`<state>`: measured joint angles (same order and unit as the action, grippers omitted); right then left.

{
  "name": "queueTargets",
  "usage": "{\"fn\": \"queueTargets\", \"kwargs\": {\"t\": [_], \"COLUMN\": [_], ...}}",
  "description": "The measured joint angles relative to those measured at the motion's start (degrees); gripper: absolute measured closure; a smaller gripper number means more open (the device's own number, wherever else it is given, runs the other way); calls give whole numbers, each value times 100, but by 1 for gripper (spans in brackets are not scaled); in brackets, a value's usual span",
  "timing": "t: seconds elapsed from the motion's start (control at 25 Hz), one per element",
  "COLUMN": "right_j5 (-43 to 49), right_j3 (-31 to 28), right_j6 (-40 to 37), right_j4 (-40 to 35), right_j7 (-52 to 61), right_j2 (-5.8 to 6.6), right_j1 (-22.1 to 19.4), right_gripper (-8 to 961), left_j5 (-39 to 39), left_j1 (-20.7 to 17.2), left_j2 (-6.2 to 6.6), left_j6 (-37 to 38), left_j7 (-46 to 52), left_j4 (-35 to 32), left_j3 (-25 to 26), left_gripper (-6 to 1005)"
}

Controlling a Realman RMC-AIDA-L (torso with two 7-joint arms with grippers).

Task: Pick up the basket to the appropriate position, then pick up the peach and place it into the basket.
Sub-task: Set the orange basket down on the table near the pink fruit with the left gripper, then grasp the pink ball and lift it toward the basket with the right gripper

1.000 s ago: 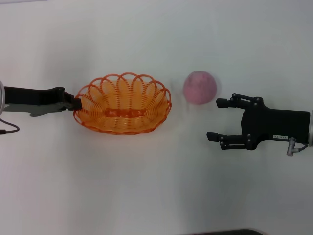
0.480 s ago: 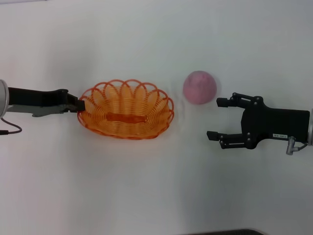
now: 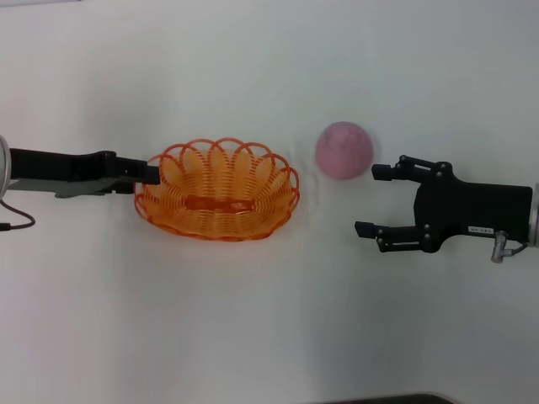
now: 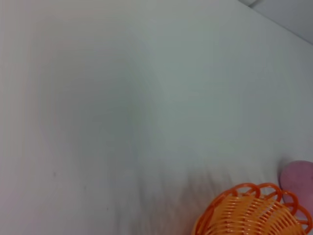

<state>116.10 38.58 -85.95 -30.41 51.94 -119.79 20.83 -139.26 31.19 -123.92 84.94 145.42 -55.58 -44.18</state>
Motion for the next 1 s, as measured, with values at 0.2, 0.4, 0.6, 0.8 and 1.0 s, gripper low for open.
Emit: {"fn": "queueTargets", "kwargs": {"t": [0.2, 0.4, 0.6, 0.8, 1.0], "right_j5": [0, 0, 0, 0, 1], "right_j3": [0, 0, 0, 0, 0], "right_j6": [0, 0, 0, 0, 0], "right_j4": [6, 9, 10, 10, 9], "right_j7": [0, 0, 0, 0, 0], "right_j2": [0, 0, 0, 0, 0], "right_j1": [19, 30, 35, 48, 56], "right_gripper": [19, 19, 19, 19, 19], "left_j5": [-26, -41, -80, -53, 90], "left_j1": [-14, -17, -20, -35, -44], "left_j2": [-1, -1, 13, 7, 8], "left_j6": [-16, -59, -82, -91, -214], "left_j7": [-8, -2, -3, -250, -940], "left_j4": [-57, -58, -78, -183, -174], "left_j3": [-25, -25, -17, -18, 60], "left_gripper": [500, 266, 134, 128, 127]}}
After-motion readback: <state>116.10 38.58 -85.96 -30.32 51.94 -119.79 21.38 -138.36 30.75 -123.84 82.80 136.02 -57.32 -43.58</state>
